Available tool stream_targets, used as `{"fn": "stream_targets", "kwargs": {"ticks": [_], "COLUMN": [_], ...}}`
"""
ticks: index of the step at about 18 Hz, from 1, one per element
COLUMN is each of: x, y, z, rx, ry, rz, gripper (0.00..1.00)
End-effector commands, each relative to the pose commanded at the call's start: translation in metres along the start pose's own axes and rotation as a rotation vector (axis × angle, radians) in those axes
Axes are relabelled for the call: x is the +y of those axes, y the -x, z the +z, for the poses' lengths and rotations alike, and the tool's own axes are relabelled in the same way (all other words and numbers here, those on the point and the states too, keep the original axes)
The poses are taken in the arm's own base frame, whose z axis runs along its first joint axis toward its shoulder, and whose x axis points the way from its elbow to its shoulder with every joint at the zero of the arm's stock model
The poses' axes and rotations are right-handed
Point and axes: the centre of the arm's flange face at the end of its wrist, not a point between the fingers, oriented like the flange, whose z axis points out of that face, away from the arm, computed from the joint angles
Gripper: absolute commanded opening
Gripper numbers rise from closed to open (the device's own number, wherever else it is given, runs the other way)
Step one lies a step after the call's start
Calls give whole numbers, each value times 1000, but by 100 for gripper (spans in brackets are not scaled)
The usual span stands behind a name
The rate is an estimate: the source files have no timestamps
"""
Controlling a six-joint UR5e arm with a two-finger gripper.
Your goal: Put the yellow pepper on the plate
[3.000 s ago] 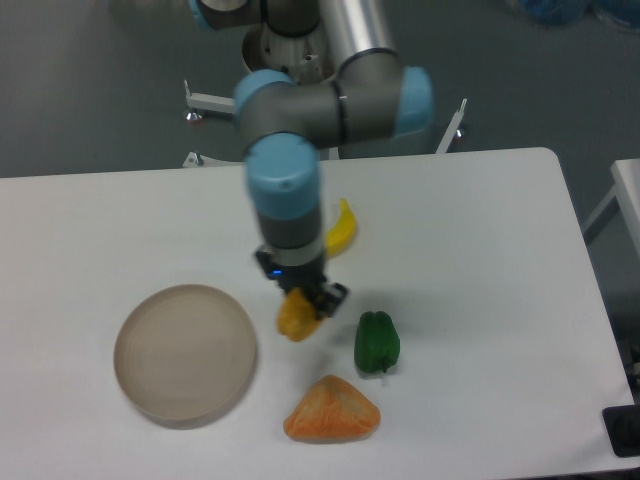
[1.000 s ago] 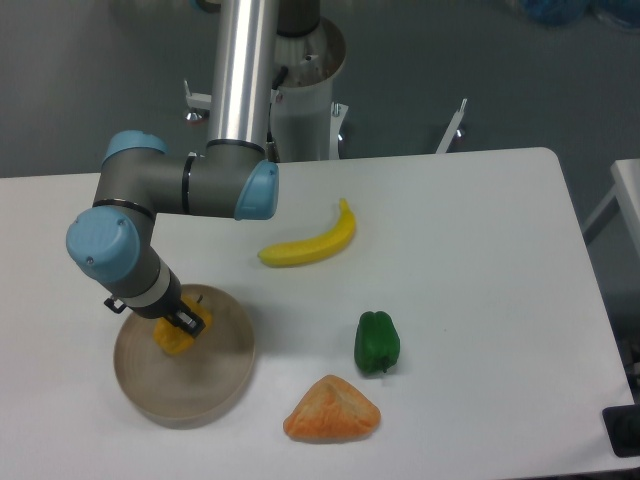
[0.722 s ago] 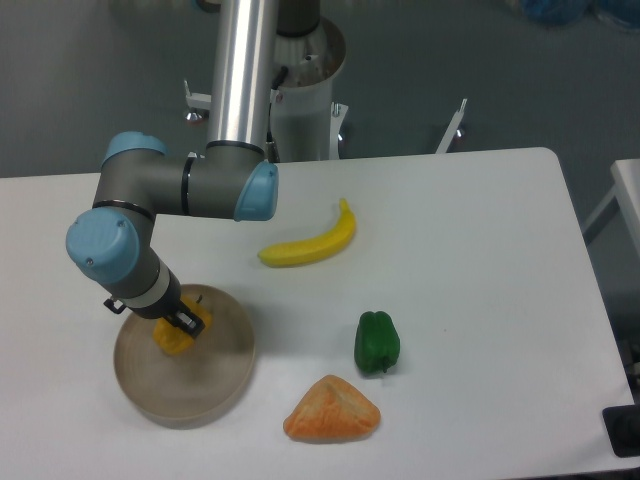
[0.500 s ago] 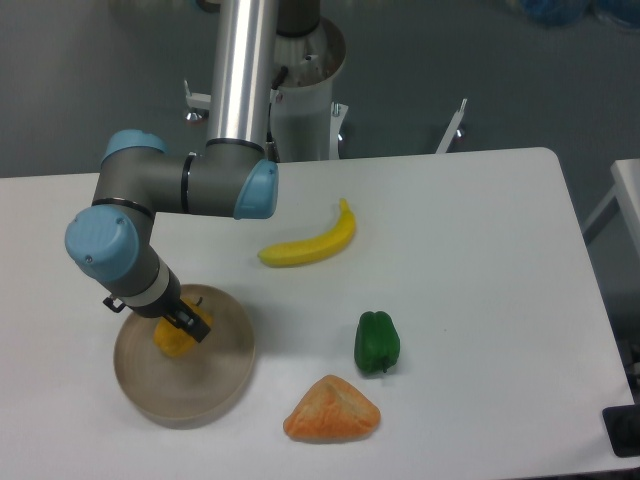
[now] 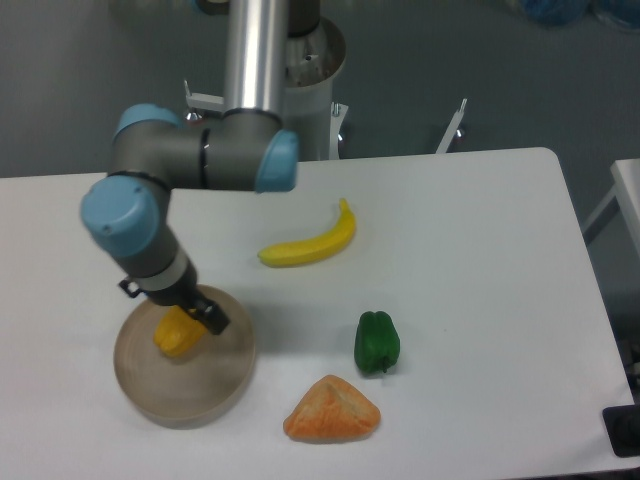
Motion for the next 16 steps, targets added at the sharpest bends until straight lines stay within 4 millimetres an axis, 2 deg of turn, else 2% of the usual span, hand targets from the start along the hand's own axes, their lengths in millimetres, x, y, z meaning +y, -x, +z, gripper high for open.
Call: {"fn": "stream_targets", "kwargs": {"ticks": [4, 8, 11, 13, 16], "x": [49, 93, 121, 129, 132], "y": [62, 114, 139, 144, 145], "z": [-5, -16, -23, -30, -32], "rx": [-12, -41, -53, -62, -66], "ry": [-1, -1, -4, -6, -4], "rz": [64, 142, 183, 211, 210], "gripper": [99, 99, 99, 99, 99]}}
